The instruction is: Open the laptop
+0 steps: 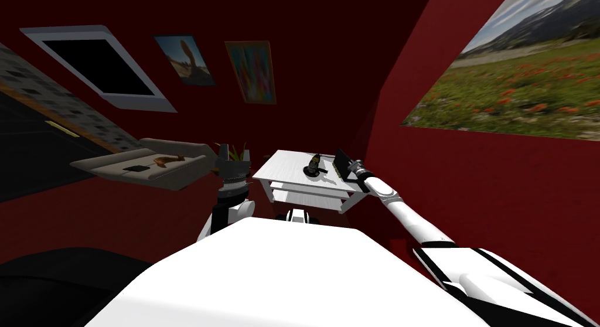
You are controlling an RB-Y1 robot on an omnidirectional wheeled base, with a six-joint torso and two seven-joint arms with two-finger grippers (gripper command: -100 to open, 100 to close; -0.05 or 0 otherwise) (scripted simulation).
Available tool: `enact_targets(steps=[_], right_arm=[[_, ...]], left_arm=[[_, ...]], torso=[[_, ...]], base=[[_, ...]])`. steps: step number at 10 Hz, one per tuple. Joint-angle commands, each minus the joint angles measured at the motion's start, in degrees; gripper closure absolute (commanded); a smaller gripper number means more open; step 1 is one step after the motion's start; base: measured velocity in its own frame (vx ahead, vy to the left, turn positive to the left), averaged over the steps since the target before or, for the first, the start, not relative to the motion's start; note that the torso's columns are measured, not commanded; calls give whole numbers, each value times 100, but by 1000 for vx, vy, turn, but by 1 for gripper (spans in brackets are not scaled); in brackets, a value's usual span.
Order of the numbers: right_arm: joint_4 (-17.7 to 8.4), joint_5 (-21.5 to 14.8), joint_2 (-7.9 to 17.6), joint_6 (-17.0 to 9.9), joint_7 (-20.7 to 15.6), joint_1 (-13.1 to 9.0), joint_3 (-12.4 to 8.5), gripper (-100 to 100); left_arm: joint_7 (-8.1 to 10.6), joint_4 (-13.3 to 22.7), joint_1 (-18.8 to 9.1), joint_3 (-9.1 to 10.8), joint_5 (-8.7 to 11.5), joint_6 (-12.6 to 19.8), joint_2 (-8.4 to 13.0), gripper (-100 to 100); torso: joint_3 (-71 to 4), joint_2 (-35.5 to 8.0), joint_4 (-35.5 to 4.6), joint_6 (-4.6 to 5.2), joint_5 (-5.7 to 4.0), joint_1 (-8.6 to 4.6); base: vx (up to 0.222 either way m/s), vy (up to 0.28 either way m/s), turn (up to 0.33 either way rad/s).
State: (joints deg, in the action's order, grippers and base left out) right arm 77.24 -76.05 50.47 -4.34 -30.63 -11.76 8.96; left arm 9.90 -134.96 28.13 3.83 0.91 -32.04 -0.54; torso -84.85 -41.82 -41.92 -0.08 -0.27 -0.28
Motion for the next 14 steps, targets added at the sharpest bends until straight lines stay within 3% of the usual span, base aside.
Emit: enact_targets(steps=[1,3,4,5,7,8,10,11,13,14], right_arm=[[273,77,-140,173,-254,360,-398,100],[378,126,-140,173,-254,651,-398,100],[378,126,-140,173,-254,651,-398,100],[697,332,-194,231,-515,857,-682,100],[716,342,-194,231,-515,1073,-682,100],[1055,559,-248,289,-768,1271,-966,100],[1055,559,-248,289,-777,1495,-966,100],[1393,775,-302,348,-1038,1653,-1250,100],[1393,775,-302,348,-1038,1917,-1250,100],[1393,775,-302,348,-1038,1917,-1250,100]], left_arm=[[0,0,0,0,0,0,0,0],[0,0,0,0,0,0,0,0],[0,0,0,0,0,0,0,0],[0,0,0,0,0,0,0,0],[0,0,0,0,0,0,0,0],[0,0,0,0,0,0,0,0],[0,0,0,0,0,0,0,0],[0,0,0,0,0,0,0,0],[0,0,0,0,0,0,0,0],[0,0,0,0,0,0,0,0]], torso=[[3,-2,9,11,-13,-18],[4,-4,3,12,-8,-15],[6,-4,16,24,-24,-32],[7,-7,24,24,-34,-40],[5,-3,15,23,-22,-27],[7,-5,22,31,-33,-40],[4,1,20,20,-28,-29],[3,3,28,20,-37,-40],[6,-1,16,20,-26,-27],[6,-2,20,24,-33,-40]], base=[[40,21,28],[44,3,18],[18,-5,0],[39,9,30],[39,4,11],[49,4,13],[44,3,9],[35,10,26],[41,5,15],[6,4,-3]])
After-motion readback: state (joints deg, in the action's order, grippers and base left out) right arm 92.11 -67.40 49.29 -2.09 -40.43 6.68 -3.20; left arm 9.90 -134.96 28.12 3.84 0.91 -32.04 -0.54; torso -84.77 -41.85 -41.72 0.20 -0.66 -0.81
